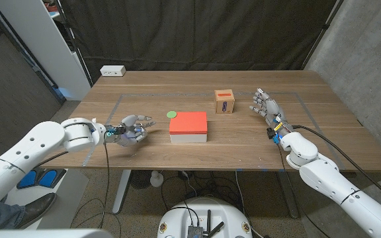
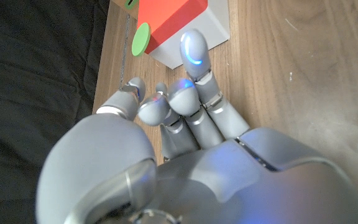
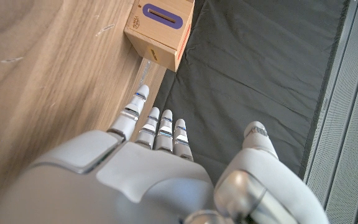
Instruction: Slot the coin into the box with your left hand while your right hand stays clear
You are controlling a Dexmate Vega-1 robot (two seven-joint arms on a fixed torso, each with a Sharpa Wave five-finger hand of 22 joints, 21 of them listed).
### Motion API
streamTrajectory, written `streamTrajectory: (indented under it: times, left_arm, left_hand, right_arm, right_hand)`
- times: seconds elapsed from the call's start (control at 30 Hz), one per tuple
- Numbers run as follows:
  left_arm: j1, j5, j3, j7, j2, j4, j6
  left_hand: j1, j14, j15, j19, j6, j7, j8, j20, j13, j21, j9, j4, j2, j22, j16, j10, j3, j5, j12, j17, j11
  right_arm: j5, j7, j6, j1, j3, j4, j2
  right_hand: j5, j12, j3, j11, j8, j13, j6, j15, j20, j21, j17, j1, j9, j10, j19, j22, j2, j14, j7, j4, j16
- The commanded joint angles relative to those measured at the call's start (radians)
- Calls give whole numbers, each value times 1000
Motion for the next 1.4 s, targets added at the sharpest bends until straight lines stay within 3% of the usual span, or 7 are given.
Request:
streamTrajectory:
  times: [0.03, 0.23, 0.53, 1.13, 1.4]
  left_arm:
    - [-130, -58, 86, 41, 42, 38, 95]
    - [-224, -65, 149, 52, 50, 71, 156]
    - [-304, -56, 204, 58, 44, 84, 185]
    - [-356, -3, 255, 11, 0, 128, 193]
    - [-355, -2, 249, 41, -10, 119, 187]
  left_hand:
    - [-10, 6, 1, -3, 2, -2, 11, 2, -3, 11, 8, 4, 11, -7, 5, -1, 1, 0, -9, 5, 0]
    - [-16, -3, 0, -5, 8, -1, 13, 1, 8, 19, 4, 4, 19, -14, -10, -3, 3, 0, -7, -9, 0]
    - [-34, 3, -1, -7, 5, -4, 9, 2, 3, 27, -6, 2, 8, -34, -20, 0, -3, -2, -15, -23, 0]
    - [-52, 17, 0, 7, 5, -1, 4, 2, 0, 62, -24, 2, 4, -37, 4, 0, 1, 0, -18, -6, 0]
    - [-60, 16, 0, 3, 6, 1, 4, 2, 7, 84, -26, 4, 9, -14, 38, 1, 7, 1, -13, 35, 1]
  right_arm:
    - [5, 4, -8, -2, -3, -1, -6]
    - [6, 10, 1, -4, -2, 7, -5]
    - [9, 21, 11, -7, -4, 19, -6]
    - [18, 17, 9, -22, 1, 12, -10]
    - [16, 16, 10, -28, 4, 9, -16]
  right_hand:
    - [5, 7, 6, 1, 4, 5, 9, -2, 0, 4, 2, 8, 2, 7, 8, 5, 0, 8, 0, -1, 4]
    - [5, 7, 6, 1, 4, 5, 9, -2, 0, 4, 2, 8, 2, 7, 8, 5, 0, 8, 0, -1, 4]
    - [5, 7, 6, 1, 4, 5, 9, -2, 0, 4, 2, 8, 2, 7, 8, 5, 0, 8, 0, -1, 4]
    - [5, 7, 6, 1, 4, 5, 9, -2, 0, 4, 2, 8, 2, 7, 8, 5, 0, 8, 0, -1, 4]
    - [5, 7, 6, 1, 4, 5, 9, -2, 0, 4, 2, 8, 2, 7, 8, 5, 0, 8, 0, -1, 4]
